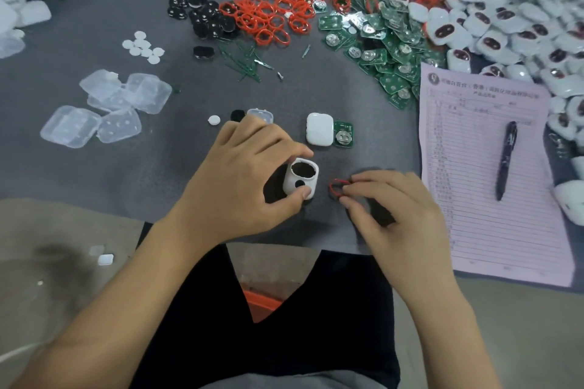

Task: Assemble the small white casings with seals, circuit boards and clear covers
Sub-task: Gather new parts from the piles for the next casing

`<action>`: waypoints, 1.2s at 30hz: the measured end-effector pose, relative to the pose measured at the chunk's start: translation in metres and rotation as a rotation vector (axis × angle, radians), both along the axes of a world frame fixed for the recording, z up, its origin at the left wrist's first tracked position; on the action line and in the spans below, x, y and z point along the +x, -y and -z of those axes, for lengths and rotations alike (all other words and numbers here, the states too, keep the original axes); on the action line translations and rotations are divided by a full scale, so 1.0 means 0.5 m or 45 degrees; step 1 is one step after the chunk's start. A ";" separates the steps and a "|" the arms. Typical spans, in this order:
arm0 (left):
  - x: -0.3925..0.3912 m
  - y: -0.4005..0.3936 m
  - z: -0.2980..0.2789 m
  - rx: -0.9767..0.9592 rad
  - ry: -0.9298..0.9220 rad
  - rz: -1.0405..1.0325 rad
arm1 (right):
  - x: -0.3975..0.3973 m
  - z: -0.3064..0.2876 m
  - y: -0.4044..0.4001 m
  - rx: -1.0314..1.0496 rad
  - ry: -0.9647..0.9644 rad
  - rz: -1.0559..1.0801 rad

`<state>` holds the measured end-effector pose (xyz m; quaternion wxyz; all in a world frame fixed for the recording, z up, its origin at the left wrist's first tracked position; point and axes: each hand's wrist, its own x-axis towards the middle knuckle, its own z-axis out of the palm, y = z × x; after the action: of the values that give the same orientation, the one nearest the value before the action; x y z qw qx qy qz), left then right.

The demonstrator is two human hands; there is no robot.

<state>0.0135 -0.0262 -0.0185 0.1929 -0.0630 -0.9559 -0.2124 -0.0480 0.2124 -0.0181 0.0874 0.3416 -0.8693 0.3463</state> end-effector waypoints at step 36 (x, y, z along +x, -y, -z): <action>-0.003 0.000 0.002 -0.008 0.032 -0.013 | -0.035 -0.008 0.089 -0.308 0.514 -0.092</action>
<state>0.0123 -0.0260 -0.0196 0.1816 -0.0561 -0.9592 -0.2093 -0.0654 0.1677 -0.0141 -0.0603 0.2833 -0.8086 0.5121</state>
